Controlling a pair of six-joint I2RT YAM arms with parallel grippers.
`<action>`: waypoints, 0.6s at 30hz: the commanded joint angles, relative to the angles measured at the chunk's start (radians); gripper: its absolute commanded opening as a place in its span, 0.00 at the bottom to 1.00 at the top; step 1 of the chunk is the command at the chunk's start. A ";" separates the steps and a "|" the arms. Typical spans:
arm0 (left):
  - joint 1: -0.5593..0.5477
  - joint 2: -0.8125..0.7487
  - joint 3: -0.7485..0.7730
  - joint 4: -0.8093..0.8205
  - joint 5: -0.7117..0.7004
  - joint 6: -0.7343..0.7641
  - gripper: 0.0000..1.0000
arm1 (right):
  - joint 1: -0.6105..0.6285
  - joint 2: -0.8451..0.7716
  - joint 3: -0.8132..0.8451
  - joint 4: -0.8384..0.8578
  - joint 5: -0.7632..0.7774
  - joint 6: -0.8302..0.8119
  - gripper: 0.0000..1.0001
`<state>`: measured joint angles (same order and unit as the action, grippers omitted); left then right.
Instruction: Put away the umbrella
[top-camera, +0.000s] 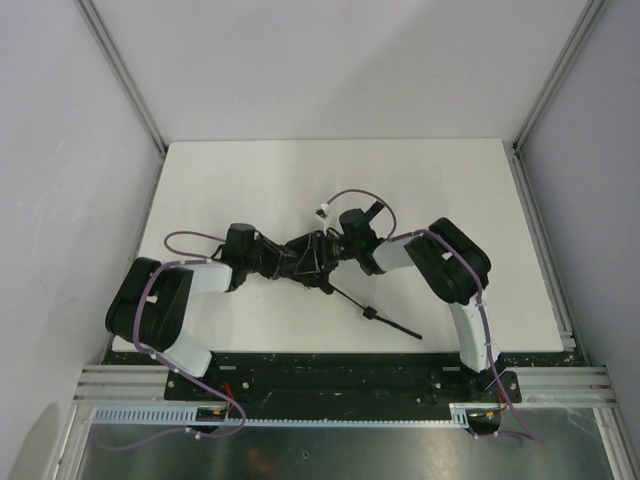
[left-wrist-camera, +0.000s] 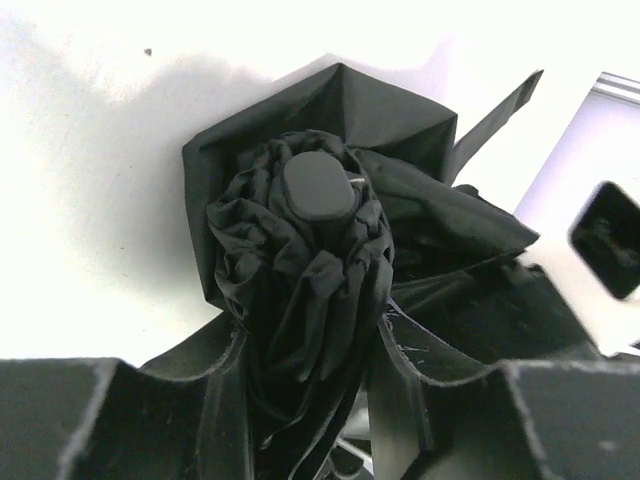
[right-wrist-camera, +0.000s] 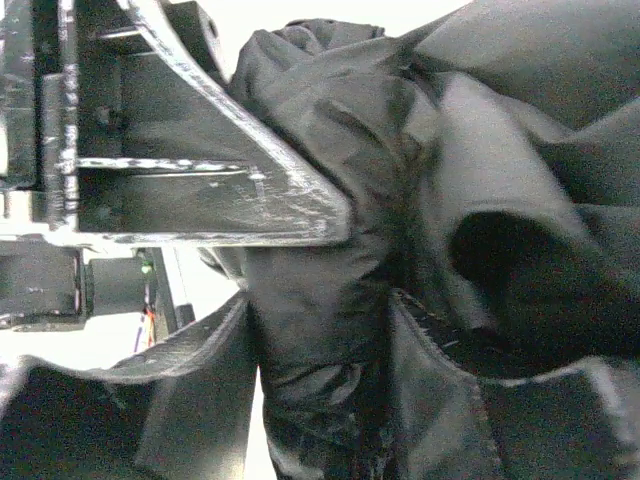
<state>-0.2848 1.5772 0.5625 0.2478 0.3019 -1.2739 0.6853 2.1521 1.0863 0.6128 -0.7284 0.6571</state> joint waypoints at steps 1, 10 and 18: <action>0.002 0.031 -0.052 -0.090 -0.107 0.090 0.00 | 0.011 -0.155 0.103 -0.504 0.109 -0.224 0.61; 0.003 0.016 -0.059 -0.138 -0.103 0.088 0.00 | 0.225 -0.358 0.157 -0.741 0.811 -0.611 0.92; 0.002 0.016 -0.051 -0.173 -0.105 0.081 0.00 | 0.371 -0.240 0.179 -0.558 1.111 -0.751 0.88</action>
<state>-0.2859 1.5764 0.5442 0.2527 0.2955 -1.2488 1.0348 1.8412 1.2293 -0.0216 0.1555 0.0193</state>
